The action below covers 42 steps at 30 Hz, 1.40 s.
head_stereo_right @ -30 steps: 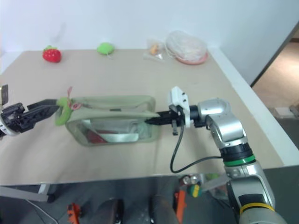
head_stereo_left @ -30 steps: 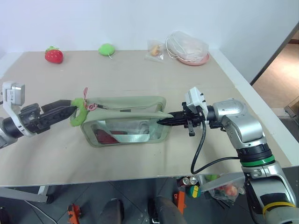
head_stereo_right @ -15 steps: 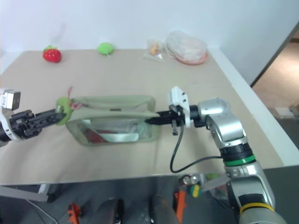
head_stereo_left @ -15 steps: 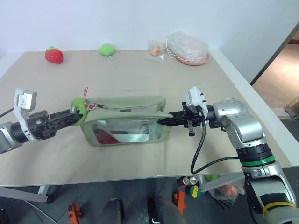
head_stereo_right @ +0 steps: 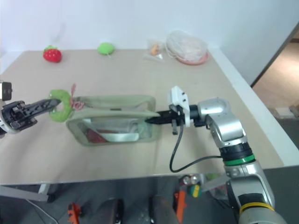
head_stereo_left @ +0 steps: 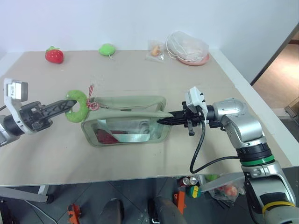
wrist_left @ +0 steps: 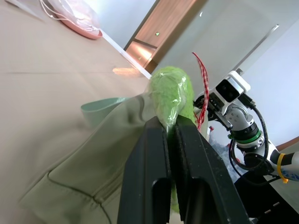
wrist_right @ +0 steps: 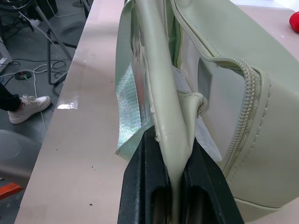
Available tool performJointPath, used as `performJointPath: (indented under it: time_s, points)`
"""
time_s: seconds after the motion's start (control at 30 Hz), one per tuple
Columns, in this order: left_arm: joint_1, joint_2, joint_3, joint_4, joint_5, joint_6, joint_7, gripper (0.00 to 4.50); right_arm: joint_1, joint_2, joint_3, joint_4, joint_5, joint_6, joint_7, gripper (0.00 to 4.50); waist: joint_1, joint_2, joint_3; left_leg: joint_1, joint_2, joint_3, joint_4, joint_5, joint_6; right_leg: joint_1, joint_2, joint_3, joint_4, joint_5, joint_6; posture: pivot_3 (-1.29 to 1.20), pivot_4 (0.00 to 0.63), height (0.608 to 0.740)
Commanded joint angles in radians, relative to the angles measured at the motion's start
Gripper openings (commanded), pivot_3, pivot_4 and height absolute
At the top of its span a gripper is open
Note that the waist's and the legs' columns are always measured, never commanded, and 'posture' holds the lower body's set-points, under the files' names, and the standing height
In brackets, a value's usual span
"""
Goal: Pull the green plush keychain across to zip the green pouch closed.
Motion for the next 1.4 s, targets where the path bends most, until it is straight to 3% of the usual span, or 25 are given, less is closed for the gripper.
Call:
performJointPath:
  time_s: [0.03,0.27,0.3,0.33,0.37,0.47,0.53,0.83,1.03,1.17,1.4]
  points:
    - [-0.207,-0.100,-0.167,-0.152,0.043,-0.042,0.124,0.02,-0.029,0.005,0.001,0.011,-0.008,-0.015,0.004,0.00,0.004,0.000,0.000,0.000,0.000,0.000,0.000,0.000,0.000,0.000,0.000,0.000,0.000,0.000,0.000,0.00,0.150,0.740]
    - [-0.262,-0.156,-0.293,-0.190,0.131,-0.083,0.167,0.02,-0.020,0.010,-0.001,0.000,-0.009,-0.013,-0.005,0.00,-0.006,-0.001,0.000,0.001,-0.004,-0.001,0.001,0.001,-0.001,0.001,0.003,0.003,0.000,0.002,0.003,0.00,0.150,0.740]
    - [-0.255,-0.153,-0.300,-0.189,0.134,-0.079,0.157,0.36,-0.017,0.009,-0.003,-0.005,-0.008,-0.011,-0.007,0.00,-0.006,-0.001,0.000,0.001,-0.004,-0.001,0.001,0.001,-0.001,0.001,0.003,0.003,0.000,0.002,0.003,0.00,0.150,0.740]
    - [-0.247,-0.148,-0.302,-0.184,0.132,-0.075,0.144,0.36,-0.012,0.007,-0.005,-0.010,-0.007,-0.009,-0.009,0.00,-0.005,-0.001,0.000,0.000,-0.004,-0.001,0.001,0.001,-0.001,0.001,0.003,0.004,0.000,0.002,0.003,0.00,0.150,0.740]
    - [-0.242,-0.144,-0.302,-0.179,0.130,-0.072,0.135,0.88,-0.008,0.006,-0.006,-0.014,-0.007,-0.009,-0.010,0.00,-0.004,-0.001,0.000,0.000,-0.003,-0.001,0.001,0.001,-0.001,0.001,0.003,0.003,0.000,0.002,0.003,0.00,0.150,0.740]
    - [-0.232,-0.132,-0.292,-0.161,0.148,-0.092,0.124,1.34,0.001,0.000,-0.009,-0.023,-0.005,-0.005,-0.014,0.00,-0.004,-0.001,0.000,0.000,-0.003,-0.001,0.001,0.001,-0.001,0.001,0.003,0.003,0.000,0.002,0.003,0.00,0.150,0.740]
    - [-0.232,-0.115,-0.256,-0.139,0.166,-0.134,0.118,1.87,0.004,-0.002,-0.011,-0.026,-0.003,-0.001,-0.015,0.00,-0.004,-0.001,0.000,0.000,-0.003,-0.001,0.001,0.001,-0.001,0.001,0.003,0.003,0.000,0.002,0.003,0.00,0.150,0.740]
    - [-0.227,0.013,-0.049,-0.086,-0.009,0.003,0.051,1.87,-0.007,0.007,-0.005,-0.018,-0.002,-0.003,-0.019,0.00,-0.005,-0.001,0.000,0.000,-0.001,-0.001,0.001,0.001,-0.001,0.001,0.004,0.002,0.000,0.002,0.002,0.00,0.150,0.740]
    - [-0.043,0.130,0.005,-0.110,0.060,-0.044,-0.064,1.87,-0.011,0.010,-0.004,-0.018,0.002,-0.002,-0.019,0.00,-0.009,0.000,0.000,0.001,0.000,-0.001,0.000,0.000,-0.001,0.001,0.004,0.003,0.000,0.001,0.002,0.00,0.150,0.740]
    - [0.168,0.192,0.008,-0.142,0.148,-0.126,-0.188,1.87,-0.012,0.013,-0.002,-0.014,0.002,-0.005,-0.018,0.00,-0.008,0.000,0.000,0.002,0.001,-0.001,0.000,0.000,-0.001,0.001,0.002,0.002,0.000,0.001,0.000,0.00,0.150,0.740]
    - [0.253,0.150,-0.027,-0.193,0.178,-0.199,-0.203,1.87,-0.017,0.015,-0.001,-0.013,0.004,0.000,-0.014,0.00,-0.003,0.000,0.000,0.002,0.001,-0.001,-0.001,0.000,-0.002,0.000,0.000,0.001,0.000,-0.004,-0.007,0.00,0.150,0.740]
